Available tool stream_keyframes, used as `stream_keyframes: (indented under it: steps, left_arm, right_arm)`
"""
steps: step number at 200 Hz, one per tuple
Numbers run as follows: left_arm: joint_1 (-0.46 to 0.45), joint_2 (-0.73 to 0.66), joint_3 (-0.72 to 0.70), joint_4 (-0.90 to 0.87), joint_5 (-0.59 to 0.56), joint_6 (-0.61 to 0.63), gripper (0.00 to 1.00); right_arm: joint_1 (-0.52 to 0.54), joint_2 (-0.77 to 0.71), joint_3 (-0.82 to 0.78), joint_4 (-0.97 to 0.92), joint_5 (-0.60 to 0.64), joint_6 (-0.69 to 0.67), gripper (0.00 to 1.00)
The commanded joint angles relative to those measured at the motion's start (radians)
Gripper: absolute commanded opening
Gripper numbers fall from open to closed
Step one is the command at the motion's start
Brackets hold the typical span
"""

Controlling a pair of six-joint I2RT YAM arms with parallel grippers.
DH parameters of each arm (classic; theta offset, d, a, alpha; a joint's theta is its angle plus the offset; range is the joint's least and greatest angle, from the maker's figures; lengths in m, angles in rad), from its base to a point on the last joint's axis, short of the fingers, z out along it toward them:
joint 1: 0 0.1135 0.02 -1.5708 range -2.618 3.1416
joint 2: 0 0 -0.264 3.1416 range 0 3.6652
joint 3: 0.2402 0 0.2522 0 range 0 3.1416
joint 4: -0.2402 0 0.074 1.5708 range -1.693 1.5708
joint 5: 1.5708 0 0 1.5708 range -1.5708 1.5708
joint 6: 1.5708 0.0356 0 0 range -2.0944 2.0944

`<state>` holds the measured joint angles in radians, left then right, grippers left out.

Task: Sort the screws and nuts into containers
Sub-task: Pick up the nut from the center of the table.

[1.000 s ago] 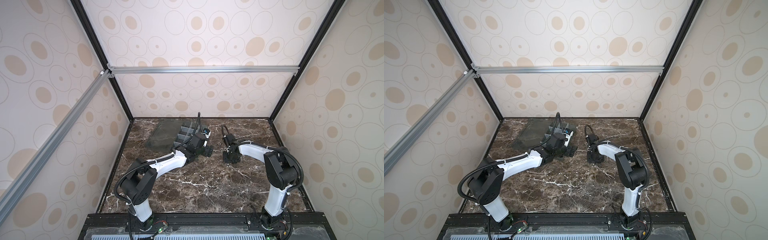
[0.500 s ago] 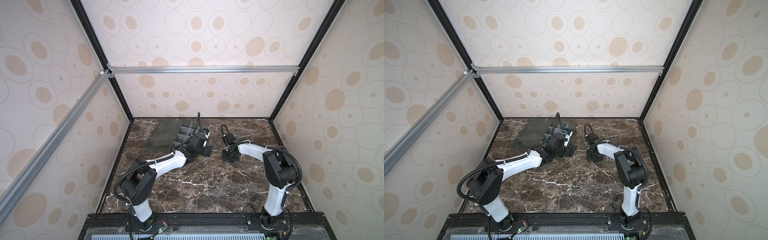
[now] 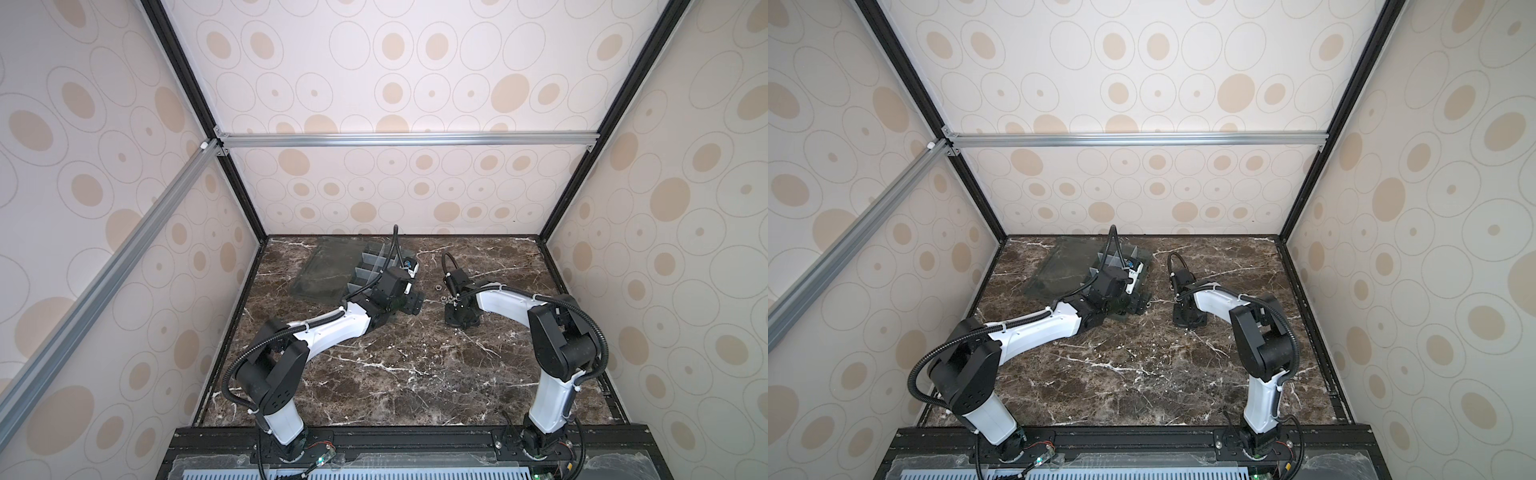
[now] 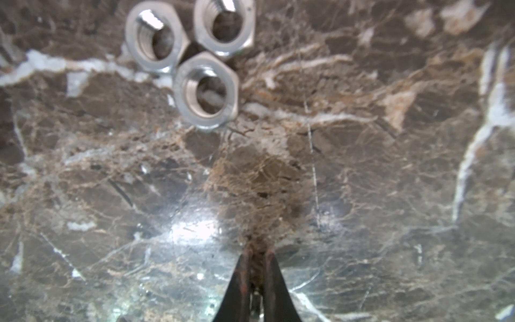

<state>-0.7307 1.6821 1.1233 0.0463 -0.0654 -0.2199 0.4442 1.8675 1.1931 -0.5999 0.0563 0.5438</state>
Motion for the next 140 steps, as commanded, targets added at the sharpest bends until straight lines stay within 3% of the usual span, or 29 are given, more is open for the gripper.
stream_keyframes:
  steps: [1, 41, 82, 108, 140]
  left_arm:
    - [-0.006, -0.028, -0.003, -0.003, -0.016, 0.014, 0.86]
    - [-0.006, -0.053, -0.02, 0.004, -0.051, 0.01, 0.86]
    - [0.021, -0.155, -0.106, 0.079, -0.116, -0.016, 0.91]
    - [0.097, -0.258, -0.19, 0.125, -0.142, -0.068, 0.92]
    - [0.279, -0.366, -0.311, 0.14, -0.121, -0.176, 0.94]
  right_arm:
    - [0.014, -0.028, -0.005, -0.024, 0.01, 0.018, 0.08]
    - [0.019, -0.011, 0.034, -0.027, 0.013, 0.004, 0.0]
    - [0.045, -0.026, 0.131, -0.051, 0.004, -0.063, 0.0]
    - [0.1, -0.03, 0.25, -0.055, -0.039, -0.134, 0.0]
    - [0.184, 0.053, 0.443, 0.006, -0.194, -0.177, 0.0]
